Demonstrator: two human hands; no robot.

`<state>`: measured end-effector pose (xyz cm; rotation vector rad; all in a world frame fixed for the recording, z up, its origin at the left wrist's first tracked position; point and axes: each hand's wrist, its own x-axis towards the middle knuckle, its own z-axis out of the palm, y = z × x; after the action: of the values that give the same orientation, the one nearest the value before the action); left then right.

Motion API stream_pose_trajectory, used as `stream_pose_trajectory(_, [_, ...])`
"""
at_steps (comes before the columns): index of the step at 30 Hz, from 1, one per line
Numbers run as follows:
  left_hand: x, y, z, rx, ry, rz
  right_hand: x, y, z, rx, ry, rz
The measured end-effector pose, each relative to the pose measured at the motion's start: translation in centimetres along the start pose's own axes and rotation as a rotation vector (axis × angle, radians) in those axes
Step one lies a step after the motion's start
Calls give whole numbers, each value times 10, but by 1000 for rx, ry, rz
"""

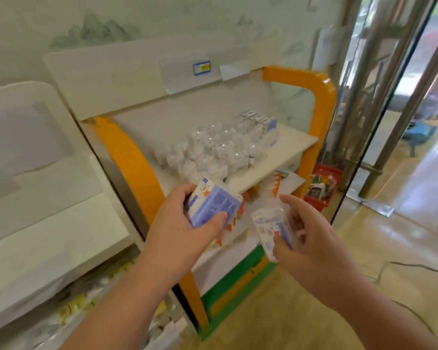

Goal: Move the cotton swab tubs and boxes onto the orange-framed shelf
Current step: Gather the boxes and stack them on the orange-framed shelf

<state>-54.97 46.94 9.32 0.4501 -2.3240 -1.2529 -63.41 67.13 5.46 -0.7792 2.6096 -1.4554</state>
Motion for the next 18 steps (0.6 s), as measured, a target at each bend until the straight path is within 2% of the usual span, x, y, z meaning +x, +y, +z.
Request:
stream_pose_trajectory(4, [26,2,43,30,-86,-3,8,28,-26,82,-19,128])
stream_pose_trajectory(8, [61,-1,79,65,-94,17,37,60,-48,308,55,276])
stream_pose_trajectory(11, [94,-1,102,70,-76,29,77,83,-65,388,111,316])
stream_pose_trajectory(18, [191,-4,134,99,7,48,194,115,-91,363,-156,242])
